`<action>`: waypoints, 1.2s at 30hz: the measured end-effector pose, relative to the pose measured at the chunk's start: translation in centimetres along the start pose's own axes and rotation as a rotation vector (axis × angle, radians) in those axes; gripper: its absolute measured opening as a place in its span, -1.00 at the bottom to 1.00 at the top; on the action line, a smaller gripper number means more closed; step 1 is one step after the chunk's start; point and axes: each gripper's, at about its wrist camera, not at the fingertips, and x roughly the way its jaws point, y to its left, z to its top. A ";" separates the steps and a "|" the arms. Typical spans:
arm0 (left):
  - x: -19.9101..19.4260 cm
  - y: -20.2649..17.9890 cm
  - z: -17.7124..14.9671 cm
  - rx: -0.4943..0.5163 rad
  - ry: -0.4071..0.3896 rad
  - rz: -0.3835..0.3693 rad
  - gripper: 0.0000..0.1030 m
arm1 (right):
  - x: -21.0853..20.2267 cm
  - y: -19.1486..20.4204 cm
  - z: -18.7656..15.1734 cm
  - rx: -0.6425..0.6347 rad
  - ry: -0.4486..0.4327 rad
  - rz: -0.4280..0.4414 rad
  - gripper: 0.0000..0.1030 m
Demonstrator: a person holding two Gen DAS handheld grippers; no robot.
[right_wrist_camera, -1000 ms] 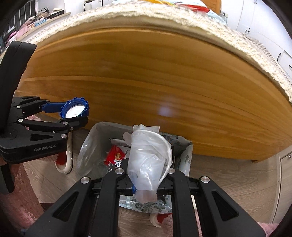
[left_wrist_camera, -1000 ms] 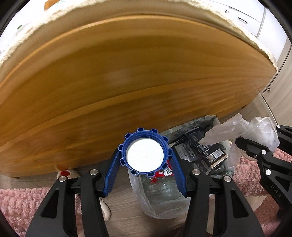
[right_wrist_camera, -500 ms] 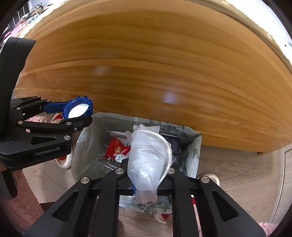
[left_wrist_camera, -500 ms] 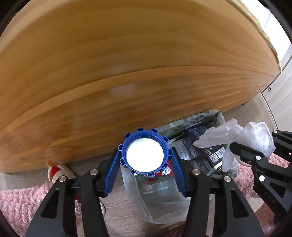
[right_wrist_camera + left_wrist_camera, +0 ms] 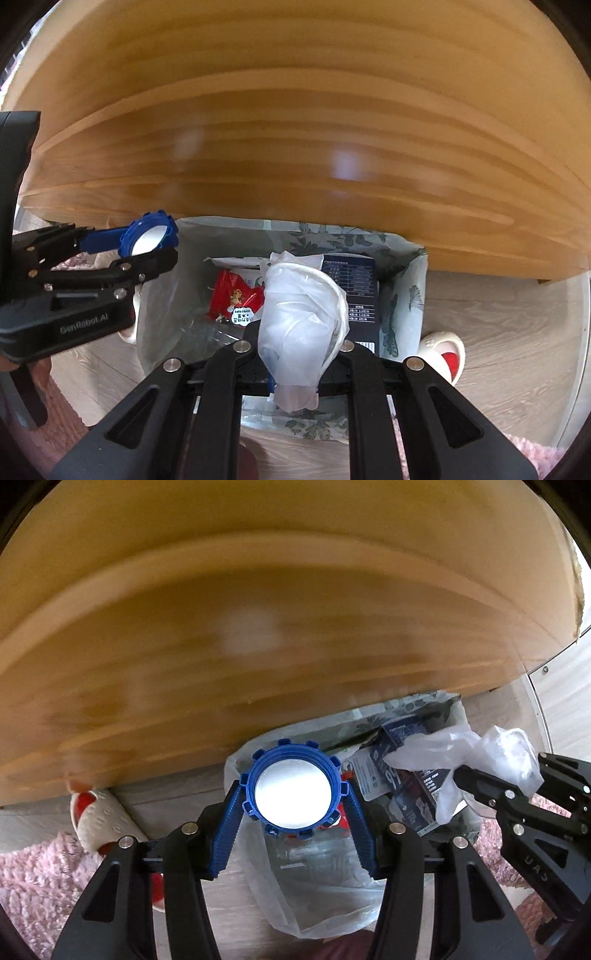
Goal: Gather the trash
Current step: 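Lower into the wastebasket and open the left tool to drop the blue cap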
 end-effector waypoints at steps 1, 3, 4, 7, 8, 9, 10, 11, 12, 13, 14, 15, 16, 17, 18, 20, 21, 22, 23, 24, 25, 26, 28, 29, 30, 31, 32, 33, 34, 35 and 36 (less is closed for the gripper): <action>0.4 -0.1 -0.1 0.001 0.013 -0.006 0.00 | 0.2 -0.1 0.0 0.001 0.007 0.001 -0.74; 1.1 -0.2 -0.3 0.003 0.031 -0.011 0.01 | 0.9 -0.4 0.1 0.011 0.024 0.012 -0.74; 1.4 -0.2 -0.4 0.004 0.040 -0.012 0.01 | 1.2 -0.4 0.2 0.014 0.028 0.015 -0.74; 2.3 -0.1 -0.5 -0.002 0.064 -0.015 0.01 | 2.0 -0.5 0.2 0.018 0.045 0.020 -0.74; 2.4 0.0 -0.5 -0.005 0.070 -0.017 0.01 | 2.5 -0.7 0.2 0.024 0.055 0.028 -0.74; 2.7 0.0 -0.5 -0.007 0.081 -0.019 0.01 | 2.8 -0.9 0.2 0.033 0.066 0.035 -0.74; 2.8 0.0 -0.6 -0.006 0.087 -0.019 0.01 | 3.0 -0.9 0.2 0.038 0.073 0.038 -0.74; 3.0 -0.1 -0.6 -0.006 0.093 -0.022 0.01 | 3.3 -1.1 0.2 0.044 0.082 0.041 -0.74; 3.2 -0.1 -0.5 -0.006 0.098 -0.023 0.00 | 3.6 -1.1 0.3 0.047 0.089 0.042 -0.74; 3.3 -0.2 -0.5 -0.006 0.103 -0.025 0.01 | 3.7 -1.0 0.3 0.047 0.093 0.039 -0.74; 3.5 -0.2 -0.5 -0.006 0.105 -0.027 0.01 | 3.8 -1.0 0.4 0.047 0.097 0.038 -0.74; 3.7 -0.2 -0.5 -0.006 0.110 -0.031 0.00 | 3.8 -0.9 0.4 0.048 0.102 0.038 -0.74; 4.0 -0.3 -0.5 -0.006 0.116 -0.033 0.00 | 4.0 -0.9 0.4 0.049 0.106 0.038 -0.74; 4.4 -0.3 -0.5 -0.005 0.127 -0.033 0.00 | 4.1 -0.8 0.4 0.049 0.111 0.039 -0.74; 4.7 -0.3 -0.6 -0.005 0.135 -0.033 0.01 | 4.2 -0.8 0.4 0.048 0.115 0.040 -0.74; 5.1 0.0 -0.8 -0.011 0.154 -0.043 0.01 | 4.7 -0.8 0.4 0.045 0.126 0.040 -0.74; 5.3 0.0 -0.9 -0.012 0.164 -0.046 0.01 | 4.9 -0.8 0.4 0.047 0.131 0.043 -0.74; 5.5 0.0 -0.9 -0.008 0.170 -0.044 0.01 | 5.0 -0.8 0.4 0.048 0.133 0.045 -0.74; 5.6 0.0 -1.0 -0.004 0.171 -0.042 0.01 | 5.2 -0.8 0.5 0.048 0.134 0.046 -0.74; 5.7 0.0 -1.0 -0.001 0.174 -0.037 0.01 | 5.3 -0.8 0.6 0.047 0.134 0.045 -0.74; 5.9 0.0 -1.0 -0.003 0.178 -0.034 0.01 | 5.4 -0.9 0.7 0.044 0.134 0.043 -0.74; 6.0 0.1 -1.0 -0.014 0.184 -0.041 0.01 | 5.5 -0.9 0.7 0.041 0.135 0.041 -0.74; 6.2 0.3 -0.9 -0.025 0.185 -0.046 0.01 | 5.3 -0.7 0.8 0.033 0.134 0.037 -0.74; 6.2 0.2 -0.8 -0.025 0.182 -0.045 0.01 | 5.3 -0.5 0.8 0.026 0.134 0.033 -0.74; 6.1 0.2 -0.8 -0.024 0.177 -0.046 0.01 | 5.3 -0.3 0.8 0.022 0.134 0.029 -0.74; 6.0 0.2 -0.8 -0.023 0.174 -0.049 0.01 | 5.3 -0.2 0.8 0.018 0.135 0.026 -0.74; 5.8 0.2 -0.9 -0.023 0.172 -0.049 0.01 | 5.4 0.0 0.7 0.015 0.137 0.022 -0.74; 5.6 0.2 -0.8 -0.023 0.169 -0.045 0.01 | 5.4 0.0 0.6 0.013 0.137 0.018 -0.74; 5.6 0.3 -0.8 -0.027 0.170 -0.042 0.01 | 5.4 0.1 0.6 0.011 0.137 0.014 -0.74; 5.5 0.5 -0.8 -0.034 0.172 -0.042 0.01 | 5.3 0.1 0.6 0.012 0.136 0.014 -0.74; 5.4 0.8 -0.8 -0.047 0.175 -0.040 0.01 | 5.4 0.2 0.6 0.012 0.136 0.014 -0.74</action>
